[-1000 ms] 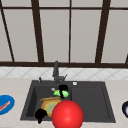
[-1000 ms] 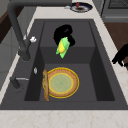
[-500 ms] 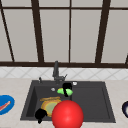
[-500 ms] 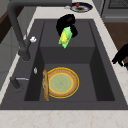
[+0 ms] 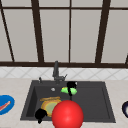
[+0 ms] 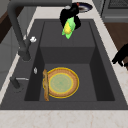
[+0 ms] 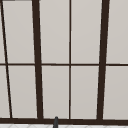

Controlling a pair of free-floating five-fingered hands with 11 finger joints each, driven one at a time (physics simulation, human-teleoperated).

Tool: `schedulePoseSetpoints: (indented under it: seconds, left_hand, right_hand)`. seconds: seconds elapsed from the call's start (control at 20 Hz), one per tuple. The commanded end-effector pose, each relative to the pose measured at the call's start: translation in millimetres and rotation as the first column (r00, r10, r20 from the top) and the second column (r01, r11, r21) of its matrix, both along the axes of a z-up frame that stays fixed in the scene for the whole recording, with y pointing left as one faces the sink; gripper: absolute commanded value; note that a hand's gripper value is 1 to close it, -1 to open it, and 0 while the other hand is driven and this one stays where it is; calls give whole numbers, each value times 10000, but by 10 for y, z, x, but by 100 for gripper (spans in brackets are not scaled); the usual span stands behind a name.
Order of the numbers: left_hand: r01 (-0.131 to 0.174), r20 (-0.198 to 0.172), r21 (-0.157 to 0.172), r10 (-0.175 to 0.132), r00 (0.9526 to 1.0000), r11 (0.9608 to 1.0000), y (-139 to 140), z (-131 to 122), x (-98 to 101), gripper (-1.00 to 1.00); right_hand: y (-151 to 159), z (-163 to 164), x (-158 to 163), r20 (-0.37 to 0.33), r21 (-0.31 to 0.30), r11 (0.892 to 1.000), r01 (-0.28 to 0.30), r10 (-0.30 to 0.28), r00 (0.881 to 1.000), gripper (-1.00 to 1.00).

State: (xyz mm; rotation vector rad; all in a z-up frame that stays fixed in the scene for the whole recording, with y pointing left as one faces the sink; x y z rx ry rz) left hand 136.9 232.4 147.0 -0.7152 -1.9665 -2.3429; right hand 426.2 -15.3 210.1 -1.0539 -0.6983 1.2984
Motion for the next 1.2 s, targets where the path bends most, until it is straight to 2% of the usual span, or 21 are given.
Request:
schedulePoseSetpoints:
  seconds: [0.0, 0.55, 1.15]
  left_hand:
    - [0, 0, 0, 0, 10000, 10000, 0, 0, 0, 0]
    - [0, 0, 0, 0, 10000, 10000, 0, 0, 0, 0]
    - [0, 0, 0, 0, 10000, 10000, 0, 0, 0, 0]
  right_hand:
    - [-149, 124, -64, 275, 275, 9993, 243, -250, 9993, 100]
    - [-575, 508, -273, 261, 367, 9989, 286, -296, 9992, 100]
    - [-1055, 1063, -508, 252, 486, 9984, 300, -313, 9992, 100]
